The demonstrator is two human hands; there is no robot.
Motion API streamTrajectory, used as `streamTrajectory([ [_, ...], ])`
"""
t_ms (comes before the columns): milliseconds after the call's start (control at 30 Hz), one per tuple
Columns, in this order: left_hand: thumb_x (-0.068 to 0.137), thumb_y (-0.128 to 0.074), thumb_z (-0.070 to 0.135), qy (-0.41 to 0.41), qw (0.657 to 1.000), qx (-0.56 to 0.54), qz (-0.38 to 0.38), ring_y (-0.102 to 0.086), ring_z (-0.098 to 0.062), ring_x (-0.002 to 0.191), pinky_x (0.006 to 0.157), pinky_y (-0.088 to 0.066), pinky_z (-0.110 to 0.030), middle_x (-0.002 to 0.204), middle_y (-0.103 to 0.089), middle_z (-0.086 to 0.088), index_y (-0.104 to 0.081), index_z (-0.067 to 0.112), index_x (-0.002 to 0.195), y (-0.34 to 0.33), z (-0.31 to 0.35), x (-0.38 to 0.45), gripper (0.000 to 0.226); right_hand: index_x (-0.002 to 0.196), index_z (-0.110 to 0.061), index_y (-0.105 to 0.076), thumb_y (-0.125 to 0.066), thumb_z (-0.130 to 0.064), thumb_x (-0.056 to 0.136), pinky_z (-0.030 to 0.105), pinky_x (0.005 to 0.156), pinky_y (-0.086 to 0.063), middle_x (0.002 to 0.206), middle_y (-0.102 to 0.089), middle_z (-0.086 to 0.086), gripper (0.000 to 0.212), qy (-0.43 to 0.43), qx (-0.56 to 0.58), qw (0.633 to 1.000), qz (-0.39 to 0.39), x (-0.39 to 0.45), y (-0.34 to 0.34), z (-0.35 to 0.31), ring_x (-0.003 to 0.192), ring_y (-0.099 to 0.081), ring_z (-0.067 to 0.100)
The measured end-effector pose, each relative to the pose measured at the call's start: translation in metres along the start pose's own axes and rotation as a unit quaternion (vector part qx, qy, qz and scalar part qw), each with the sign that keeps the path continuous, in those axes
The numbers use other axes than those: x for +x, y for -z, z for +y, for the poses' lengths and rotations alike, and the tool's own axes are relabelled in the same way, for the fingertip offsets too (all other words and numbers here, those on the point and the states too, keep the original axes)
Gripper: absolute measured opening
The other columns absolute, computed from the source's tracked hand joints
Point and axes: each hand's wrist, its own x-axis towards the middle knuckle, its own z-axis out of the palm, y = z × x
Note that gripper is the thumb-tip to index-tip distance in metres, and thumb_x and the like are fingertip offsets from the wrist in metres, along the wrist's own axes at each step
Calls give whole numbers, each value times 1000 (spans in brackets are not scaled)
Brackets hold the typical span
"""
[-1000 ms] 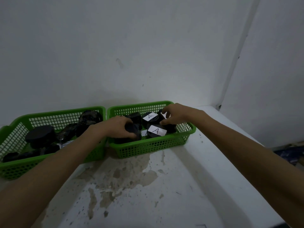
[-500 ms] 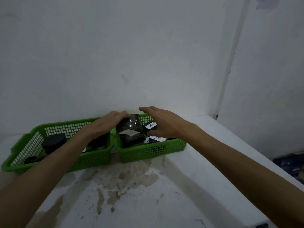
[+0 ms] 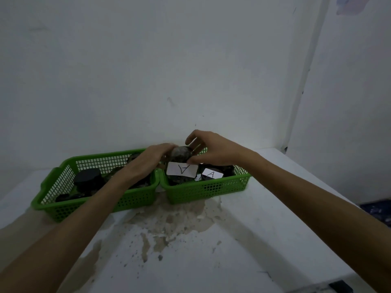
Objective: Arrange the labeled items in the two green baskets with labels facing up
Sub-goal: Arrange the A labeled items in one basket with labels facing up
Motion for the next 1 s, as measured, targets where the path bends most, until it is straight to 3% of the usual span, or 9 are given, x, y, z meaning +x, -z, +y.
streamTrajectory([
  [100, 79, -51, 76, -81, 990, 106, 53, -57, -13, 116, 95, -50, -36, 137, -54, 6, -44, 33, 144, -2, -8, -7, 78, 121, -18, -59, -80, -34, 82, 43, 85, -60, 112, -69, 3, 47, -38, 32, 999, 4, 4, 4, 6, 96, -70, 19],
  [167, 68, -63, 79, -124, 971, 194, 66, -53, -12, 120, 96, -49, -35, 145, -46, 8, -28, 38, 151, -4, -14, -10, 99, 121, -16, -61, -78, -36, 84, 43, 80, -62, 109, -70, 5, 45, -69, 72, 995, 15, 7, 4, 12, 93, -72, 22],
  [267, 63, -67, 80, -165, 942, 274, 105, -49, -15, 128, 102, -48, -41, 151, -40, 6, -16, 38, 154, -13, -16, -9, 113, 129, -14, -58, -76, -38, 86, 42, 77, -63, 106, -70, 9, 53, -120, 158, 979, 48, 9, 3, 19, 91, -74, 27],
  [400, 59, -63, 86, -134, 942, 267, 156, -55, -18, 122, 96, -52, -43, 145, -48, 4, -25, 31, 150, -21, -17, 0, 113, 141, -14, -48, -74, -32, 89, 41, 78, -63, 114, -66, 19, 61, -171, 297, 935, 86, 12, -4, 25, 91, -74, 32],
  [533, 63, -73, 73, -152, 950, 193, 191, -57, -13, 112, 90, -54, -38, 133, -57, 7, -38, 29, 140, -24, -20, 14, 96, 140, -13, -49, -72, -25, 91, 34, 71, -63, 115, -68, 19, 56, -187, 391, 898, 74, 9, -17, 24, 86, -73, 27],
  [667, 68, -82, 54, -177, 955, 202, 130, -56, -10, 111, 94, -52, -33, 132, -58, 4, -41, 24, 141, -15, -21, 25, 89, 142, -13, -45, -73, -26, 90, 35, 78, -63, 120, -67, 13, 61, -175, 322, 930, 31, 4, -18, 30, 98, -72, 25],
  [800, 69, -87, 40, -146, 959, 243, 19, -50, -12, 120, 100, -48, -37, 144, -50, 2, -35, 25, 148, 1, -21, 34, 96, 153, -27, -27, -76, -22, 81, 40, 89, -58, 144, -49, 5, 88, -84, 38, 996, 4, 5, -10, 44, 111, -65, 19],
  [867, 68, -88, 36, -134, 960, 244, -25, -49, -11, 123, 102, -46, -35, 145, -49, 6, -35, 27, 148, 4, -19, 36, 97, 155, -28, -23, -78, -22, 79, 40, 96, -54, 149, -44, 3, 94, -21, -76, 997, -5, 8, -12, 47, 123, -55, 19],
  [1000, 69, -88, 29, -124, 968, 212, -52, -49, -5, 121, 96, -45, -23, 135, -51, 13, -35, 31, 146, 2, -16, 38, 94, 152, -17, -31, -83, -26, 77, 37, 96, -52, 142, -51, 4, 92, 34, -117, 992, 12, 13, -21, 53, 115, -57, 20],
])
